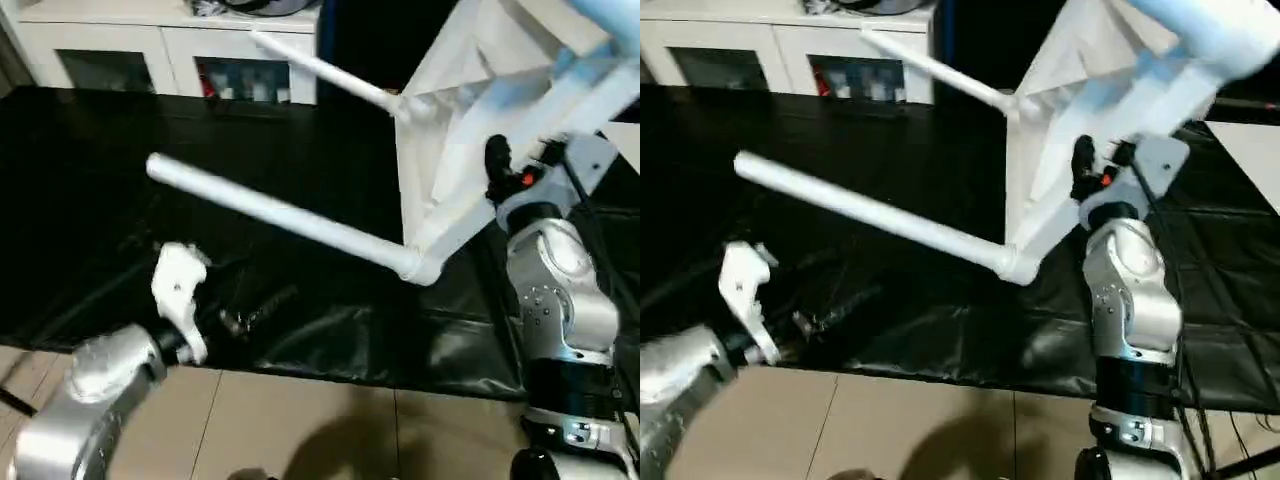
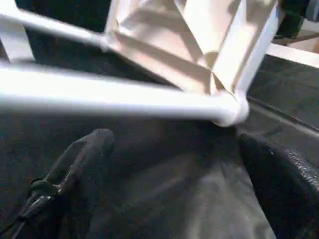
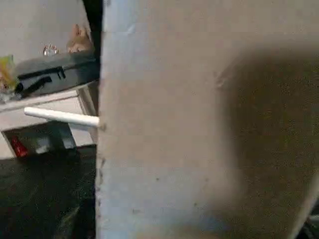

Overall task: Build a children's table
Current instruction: Flip table

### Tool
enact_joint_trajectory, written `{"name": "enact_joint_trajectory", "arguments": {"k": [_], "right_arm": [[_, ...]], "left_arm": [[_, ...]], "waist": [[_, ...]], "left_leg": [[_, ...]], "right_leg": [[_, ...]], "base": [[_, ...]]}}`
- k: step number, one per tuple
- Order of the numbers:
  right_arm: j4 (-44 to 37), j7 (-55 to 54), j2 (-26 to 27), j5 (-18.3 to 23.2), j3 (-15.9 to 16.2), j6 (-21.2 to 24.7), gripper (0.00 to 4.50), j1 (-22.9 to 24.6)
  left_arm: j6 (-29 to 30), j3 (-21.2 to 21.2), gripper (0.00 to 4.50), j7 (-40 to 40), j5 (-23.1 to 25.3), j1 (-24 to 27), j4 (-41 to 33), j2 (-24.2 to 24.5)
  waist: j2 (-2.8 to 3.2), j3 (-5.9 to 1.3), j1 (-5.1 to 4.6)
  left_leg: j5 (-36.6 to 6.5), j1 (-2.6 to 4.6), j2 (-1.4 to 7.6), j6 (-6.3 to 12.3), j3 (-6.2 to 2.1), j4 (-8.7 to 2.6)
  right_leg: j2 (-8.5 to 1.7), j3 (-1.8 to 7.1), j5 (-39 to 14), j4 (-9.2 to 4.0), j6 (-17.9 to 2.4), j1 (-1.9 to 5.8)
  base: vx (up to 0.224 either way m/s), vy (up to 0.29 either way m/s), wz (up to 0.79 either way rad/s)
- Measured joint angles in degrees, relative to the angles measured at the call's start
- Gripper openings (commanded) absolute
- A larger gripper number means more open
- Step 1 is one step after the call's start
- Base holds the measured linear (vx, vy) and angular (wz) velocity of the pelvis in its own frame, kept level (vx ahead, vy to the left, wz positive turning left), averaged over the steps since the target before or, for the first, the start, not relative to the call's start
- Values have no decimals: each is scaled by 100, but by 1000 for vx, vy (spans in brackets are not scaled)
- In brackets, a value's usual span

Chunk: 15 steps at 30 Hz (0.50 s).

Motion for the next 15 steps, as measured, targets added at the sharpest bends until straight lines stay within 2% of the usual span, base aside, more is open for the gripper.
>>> {"name": "enact_joint_trajectory", "arguments": {"k": [4,7,12,15], "right_arm": [[-37,46,-167,-264,261,172,199,-108],[-52,60,-267,-414,394,314,198,-182],[-98,27,-398,-655,692,666,195,-316],[-185,-43,-416,-783,798,869,195,-349]], "left_arm": [[-47,301,450,-26,-7,-379,-95,148],[-73,364,450,-65,8,-462,-108,315],[-104,512,450,-66,-169,-751,-220,311],[-114,453,450,-69,-92,-730,-224,316]], "waist": [[-2,-1,-10],[-4,-2,0],[-13,-5,32],[-15,-6,58]], "left_leg": [[1,-5,0,2,0,1],[2,-2,0,2,0,3],[2,0,0,3,-2,20],[2,1,0,2,-2,21]], "right_leg": [[0,1,2,0,-2,0],[0,0,2,0,-2,-2],[-1,2,5,11,-6,1],[-1,2,5,17,-6,3]], "base": [[0,0,0],[0,0,0],[0,0,0],[0,0,0]]}}
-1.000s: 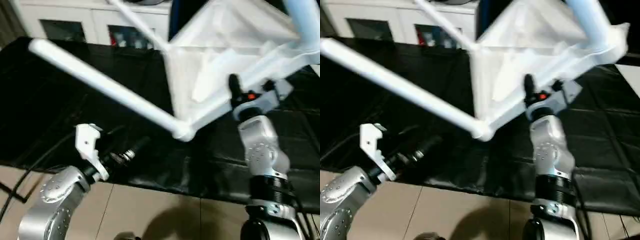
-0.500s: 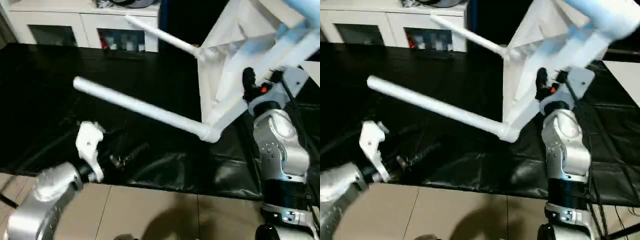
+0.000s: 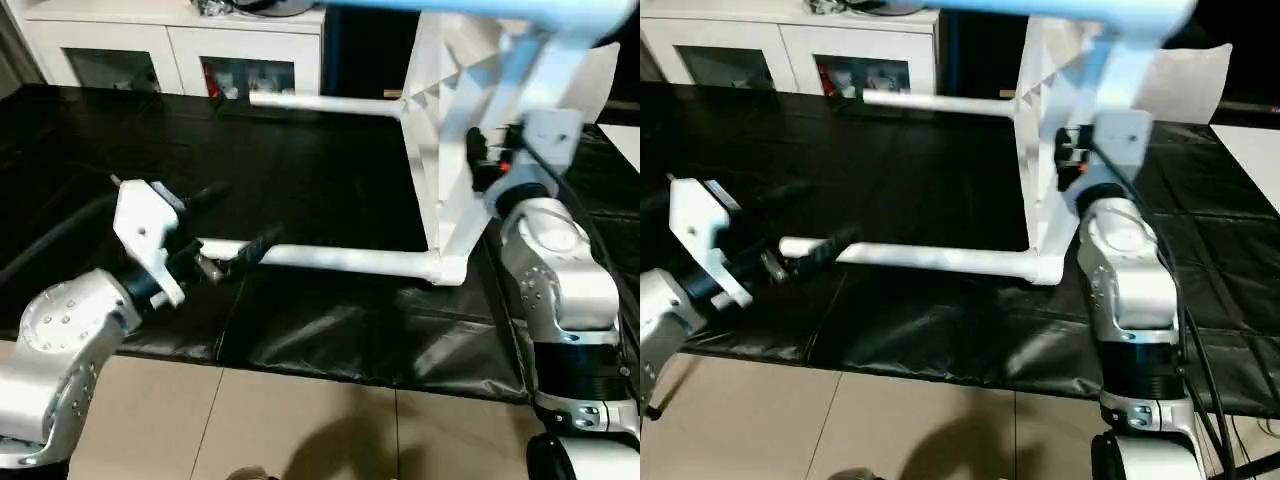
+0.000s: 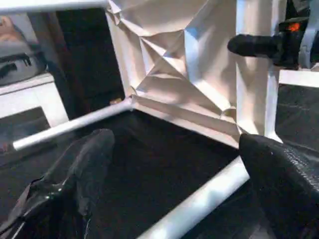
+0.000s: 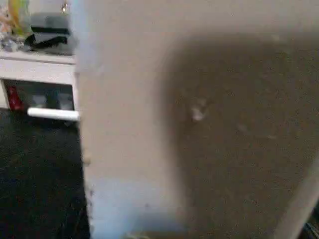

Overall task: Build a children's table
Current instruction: Flip table

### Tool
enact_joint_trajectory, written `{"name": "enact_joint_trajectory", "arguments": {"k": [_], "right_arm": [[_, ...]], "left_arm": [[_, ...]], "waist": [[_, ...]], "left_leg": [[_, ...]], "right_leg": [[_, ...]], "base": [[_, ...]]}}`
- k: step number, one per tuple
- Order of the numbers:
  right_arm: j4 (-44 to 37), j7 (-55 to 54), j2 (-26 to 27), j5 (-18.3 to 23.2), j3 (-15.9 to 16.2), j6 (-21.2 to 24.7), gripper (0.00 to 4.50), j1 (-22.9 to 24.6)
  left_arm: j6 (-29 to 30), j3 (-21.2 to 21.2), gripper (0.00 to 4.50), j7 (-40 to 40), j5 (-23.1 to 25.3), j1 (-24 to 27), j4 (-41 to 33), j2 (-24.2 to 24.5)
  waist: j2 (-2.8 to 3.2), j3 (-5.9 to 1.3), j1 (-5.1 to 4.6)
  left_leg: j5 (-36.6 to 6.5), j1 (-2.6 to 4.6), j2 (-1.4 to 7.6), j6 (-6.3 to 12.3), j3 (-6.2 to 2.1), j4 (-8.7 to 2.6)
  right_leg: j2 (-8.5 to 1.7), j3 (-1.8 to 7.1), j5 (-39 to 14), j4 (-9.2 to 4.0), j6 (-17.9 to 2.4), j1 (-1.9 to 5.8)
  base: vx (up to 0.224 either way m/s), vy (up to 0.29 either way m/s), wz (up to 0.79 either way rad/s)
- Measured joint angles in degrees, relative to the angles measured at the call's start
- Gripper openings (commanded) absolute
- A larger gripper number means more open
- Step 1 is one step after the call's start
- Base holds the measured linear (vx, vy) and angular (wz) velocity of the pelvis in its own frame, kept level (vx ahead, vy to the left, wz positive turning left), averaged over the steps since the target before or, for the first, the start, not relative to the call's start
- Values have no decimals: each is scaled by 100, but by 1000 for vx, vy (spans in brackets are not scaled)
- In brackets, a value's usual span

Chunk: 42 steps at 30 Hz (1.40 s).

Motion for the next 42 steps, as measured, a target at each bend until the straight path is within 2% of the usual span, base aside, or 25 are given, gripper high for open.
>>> {"name": "enact_joint_trajectory", "arguments": {"k": [7,11,13,18,23,29,30,32,34,41,42], "right_arm": [[-103,-73,34,-244,210,261,195,-35],[-98,-111,177,-263,226,276,195,-64],[-96,-110,197,-278,261,283,251,-73],[259,-130,289,-315,336,410,298,126],[717,-174,342,-443,354,131,298,219],[1203,-172,422,-469,283,-652,298,222],[1231,-171,423,-468,277,-703,282,222],[1274,-154,435,-465,267,-786,282,220],[1339,-117,440,-467,270,-867,254,218],[1503,-29,470,-474,278,-1067,203,215],[1508,-28,470,-477,282,-1088,200,215]], "left_arm": [[6,-403,450,84,322,-149,108,-18],[23,-633,450,211,534,-436,345,-142],[45,-767,450,242,599,-496,408,-216],[142,-895,450,401,739,-724,601,-333],[176,-1096,450,458,839,-872,722,-473],[187,-1289,450,432,828,-908,887,-724],[184,-1289,450,431,827,-918,887,-725],[137,-1289,450,431,827,-922,886,-725],[58,-1288,450,425,841,-926,884,-717],[-974,-1283,450,413,1410,-1012,828,-508],[-1355,-1351,450,502,1768,-1107,857,-354]], "waist": [[-8,-5,25],[-15,-10,-10],[-17,-13,-15],[-14,-10,-21],[-8,-7,-20],[-9,-7,-12],[-9,-7,-14],[-8,-7,-14],[-9,-7,-14],[-9,-6,-19],[-12,-5,-19]], "left_leg": [[1,4,0,-3,-2,7],[2,7,0,-6,-3,7],[2,8,0,-7,-3,6],[8,5,0,-14,-4,9],[15,5,0,-23,-5,10],[16,1,0,-23,-7,10],[16,1,0,-23,-7,10],[16,1,0,-23,-7,9],[16,0,1,-23,-7,9],[18,1,1,-20,-7,10],[19,-1,1,-20,-10,9]], "right_leg": [[-2,-1,0,8,0,11],[-2,1,0,14,0,12],[-2,1,-1,15,1,12],[-2,0,1,21,-4,7],[-2,0,4,28,-8,3],[-2,-2,4,29,-8,1],[-2,-2,4,29,-8,1],[-2,-2,4,29,-9,-1],[-2,-2,4,29,-9,-1],[-2,-2,4,30,-9,0],[-1,-4,4,30,-9,-2]], "base": [[0,0,0],[0,0,0],[0,0,0],[0,0,0],[0,0,0],[0,0,0],[0,0,0],[0,0,0],[0,0,0],[0,0,0],[0,0,0]]}}
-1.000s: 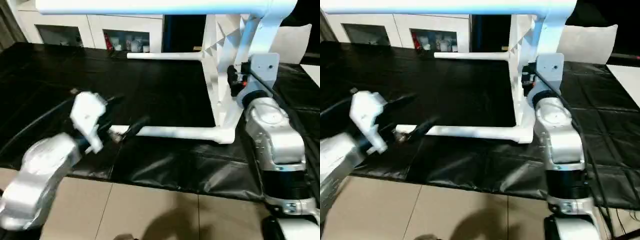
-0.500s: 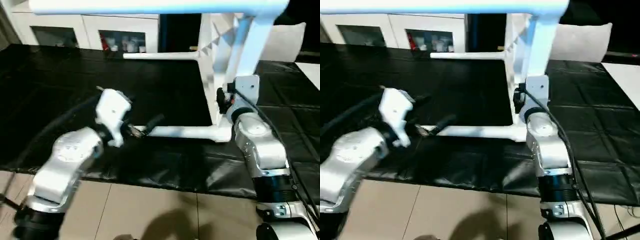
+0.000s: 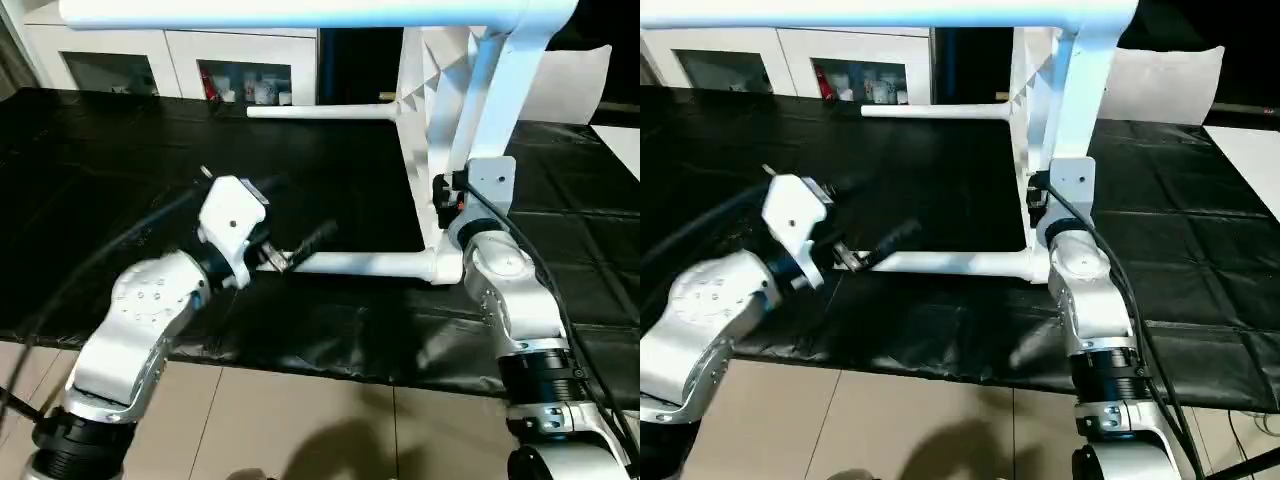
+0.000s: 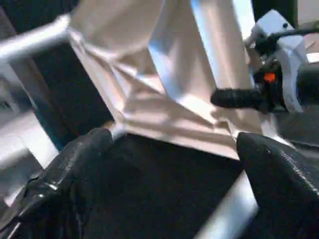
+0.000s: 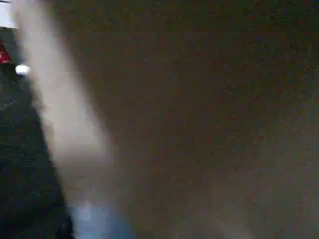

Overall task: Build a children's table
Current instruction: Flip table

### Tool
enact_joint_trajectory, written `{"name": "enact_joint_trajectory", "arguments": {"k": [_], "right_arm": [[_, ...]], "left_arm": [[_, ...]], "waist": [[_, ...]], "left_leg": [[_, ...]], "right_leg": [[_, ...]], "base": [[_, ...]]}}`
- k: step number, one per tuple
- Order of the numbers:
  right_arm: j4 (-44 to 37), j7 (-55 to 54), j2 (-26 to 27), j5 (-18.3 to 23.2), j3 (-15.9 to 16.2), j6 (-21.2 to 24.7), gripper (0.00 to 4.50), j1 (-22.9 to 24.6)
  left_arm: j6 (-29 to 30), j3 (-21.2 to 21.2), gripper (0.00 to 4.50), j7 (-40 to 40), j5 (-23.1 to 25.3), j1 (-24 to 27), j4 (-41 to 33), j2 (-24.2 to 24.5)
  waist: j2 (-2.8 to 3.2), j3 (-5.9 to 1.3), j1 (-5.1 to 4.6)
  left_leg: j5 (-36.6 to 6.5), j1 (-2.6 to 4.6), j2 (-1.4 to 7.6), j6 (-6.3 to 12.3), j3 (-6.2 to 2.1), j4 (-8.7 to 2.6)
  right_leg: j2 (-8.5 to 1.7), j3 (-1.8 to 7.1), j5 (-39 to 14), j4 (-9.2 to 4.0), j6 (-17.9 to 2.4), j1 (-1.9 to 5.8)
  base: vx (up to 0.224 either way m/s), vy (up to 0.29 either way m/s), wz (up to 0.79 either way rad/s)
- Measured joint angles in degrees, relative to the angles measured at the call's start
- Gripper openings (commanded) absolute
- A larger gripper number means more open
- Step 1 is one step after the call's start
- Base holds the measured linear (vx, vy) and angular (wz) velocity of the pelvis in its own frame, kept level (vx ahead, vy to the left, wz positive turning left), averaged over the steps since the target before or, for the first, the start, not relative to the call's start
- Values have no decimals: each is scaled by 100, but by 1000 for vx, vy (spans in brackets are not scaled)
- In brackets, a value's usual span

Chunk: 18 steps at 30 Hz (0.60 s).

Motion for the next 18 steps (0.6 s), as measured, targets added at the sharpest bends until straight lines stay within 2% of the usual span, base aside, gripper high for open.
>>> {"name": "enact_joint_trajectory", "arguments": {"k": [3,6,11,15,18], "right_arm": [[4,12,-49,-48,46,0,196,-3],[12,43,-113,-71,61,2,195,-12],[83,126,-170,-100,65,2,195,-71],[84,127,-214,-109,103,2,195,-74],[83,144,-248,-117,128,4,195,-78]], "left_arm": [[-1069,-69,450,605,1143,-415,217,427],[-1592,-51,450,1051,1709,-654,235,464],[-2324,94,450,1515,2352,-1051,328,531],[-2098,144,450,2024,3014,-1350,770,795],[-1775,225,450,2241,3284,-1596,1161,800]], "waist": [[4,-1,-2],[5,-2,2],[8,0,0],[20,7,4],[21,8,9]], "left_leg": [[1,0,0,-1,-2,0],[1,-7,0,-1,-2,4],[1,-11,0,-1,-2,3],[3,-10,0,-3,-2,4],[3,-10,0,-2,-2,10]], "right_leg": [[0,0,0,4,0,-2],[0,1,0,1,0,-4],[0,0,-1,8,-5,-12],[0,1,-1,15,-8,-14],[0,1,2,15,-11,-20]], "base": [[0,0,0],[0,0,0],[0,0,0],[0,0,0],[0,0,0]]}}
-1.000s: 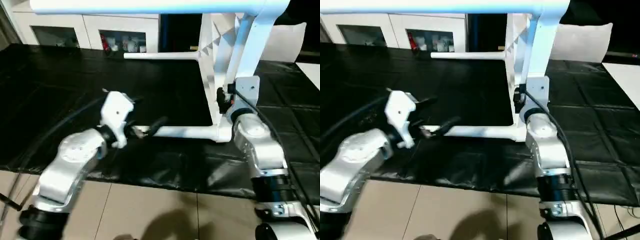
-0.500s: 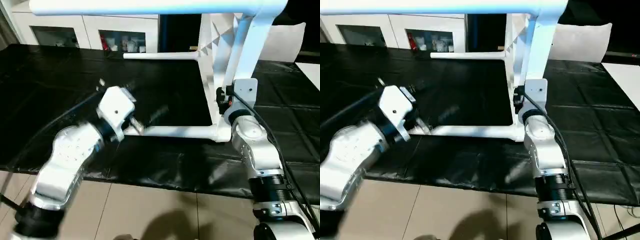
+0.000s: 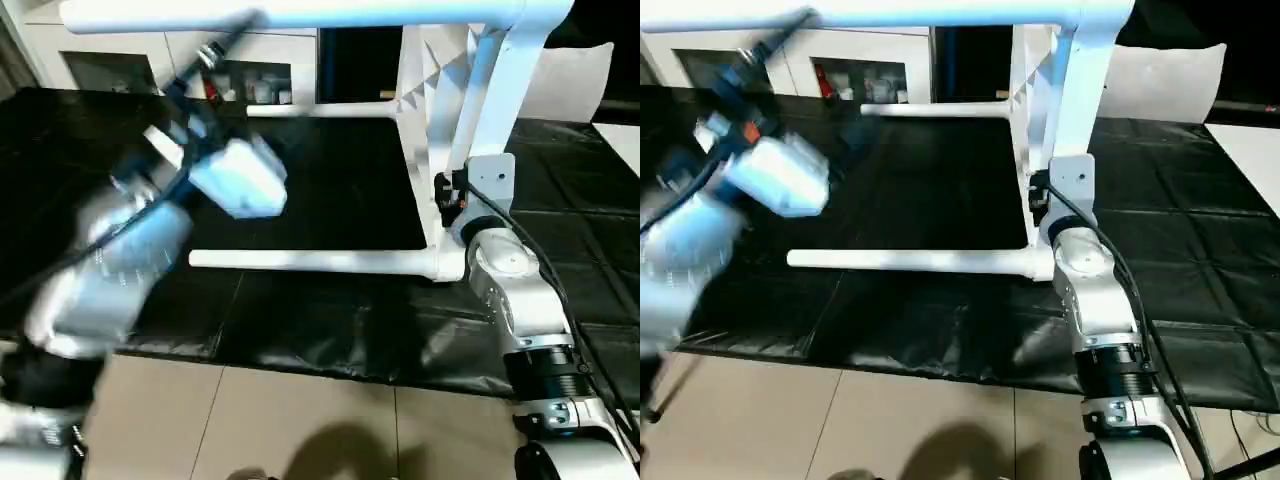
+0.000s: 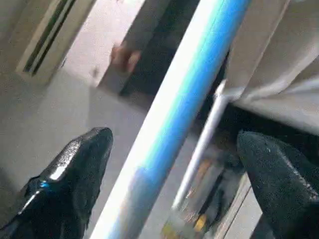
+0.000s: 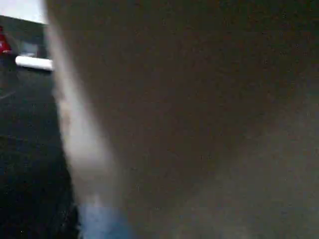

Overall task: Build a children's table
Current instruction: Flip table

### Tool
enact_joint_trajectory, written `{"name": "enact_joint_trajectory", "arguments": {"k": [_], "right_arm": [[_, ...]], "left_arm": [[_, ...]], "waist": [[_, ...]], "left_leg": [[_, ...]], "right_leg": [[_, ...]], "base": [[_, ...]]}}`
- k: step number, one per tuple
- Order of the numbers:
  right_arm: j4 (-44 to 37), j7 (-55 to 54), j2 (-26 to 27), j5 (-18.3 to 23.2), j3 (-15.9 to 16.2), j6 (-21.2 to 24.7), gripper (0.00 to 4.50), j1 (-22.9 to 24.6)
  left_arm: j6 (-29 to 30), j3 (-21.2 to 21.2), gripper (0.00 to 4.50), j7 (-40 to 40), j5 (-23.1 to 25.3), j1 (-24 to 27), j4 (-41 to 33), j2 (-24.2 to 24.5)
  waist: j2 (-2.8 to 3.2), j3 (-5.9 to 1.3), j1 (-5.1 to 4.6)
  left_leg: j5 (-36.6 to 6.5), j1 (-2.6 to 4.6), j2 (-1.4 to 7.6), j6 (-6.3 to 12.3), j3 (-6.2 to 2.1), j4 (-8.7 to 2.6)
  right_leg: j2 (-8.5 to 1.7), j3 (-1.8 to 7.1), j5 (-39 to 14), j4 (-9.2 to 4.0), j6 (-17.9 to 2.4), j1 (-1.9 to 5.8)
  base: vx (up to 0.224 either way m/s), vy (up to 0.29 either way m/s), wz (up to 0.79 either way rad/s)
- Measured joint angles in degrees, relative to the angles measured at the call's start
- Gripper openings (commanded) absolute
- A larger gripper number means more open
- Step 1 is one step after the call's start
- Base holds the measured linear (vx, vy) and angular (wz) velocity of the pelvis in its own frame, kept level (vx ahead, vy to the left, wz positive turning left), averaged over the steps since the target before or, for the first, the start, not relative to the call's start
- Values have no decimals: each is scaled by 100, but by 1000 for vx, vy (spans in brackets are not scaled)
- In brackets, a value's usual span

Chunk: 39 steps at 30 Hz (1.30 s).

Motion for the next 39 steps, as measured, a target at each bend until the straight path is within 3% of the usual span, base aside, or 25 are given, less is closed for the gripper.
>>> {"name": "enact_joint_trajectory", "arguments": {"k": [2,7,16,23,31,39], "right_arm": [[0,23,-8,-5,11,4,195,-18],[-13,92,-61,-58,31,13,195,-73],[-123,134,-193,-114,123,165,195,-86],[-193,553,-684,-205,224,510,195,-418],[-132,1255,-1443,-432,455,727,195,-1196],[771,2195,-2300,-801,787,399,195,-2484]], "left_arm": [[98,94,450,85,114,-158,203,1],[140,223,450,388,295,-593,716,17],[125,218,367,469,290,-818,1148,-47],[112,180,311,451,212,-933,1412,-144],[389,403,263,1,-217,-1258,1597,-117],[1261,733,205,-1224,-1267,-1261,1331,-156]], "waist": [[1,1,0],[3,-1,1],[9,3,19],[89,28,26],[114,23,79],[112,24,297]], "left_leg": [[1,-4,0,2,0,4],[17,-98,0,16,0,20],[23,-97,6,19,-1,28],[36,-107,6,43,-1,41],[43,-130,7,55,0,43],[53,-118,6,72,8,60]], "right_leg": [[0,3,6,3,-7,-15],[0,4,29,30,-47,-95],[0,-4,29,30,-43,-106],[-1,-4,31,31,-38,-114],[-1,-6,16,38,-16,-123],[-17,-12,14,58,-15,-124]], "base": [[0,0,0],[0,0,0],[0,0,0],[0,0,0],[0,0,0],[0,0,0]]}}
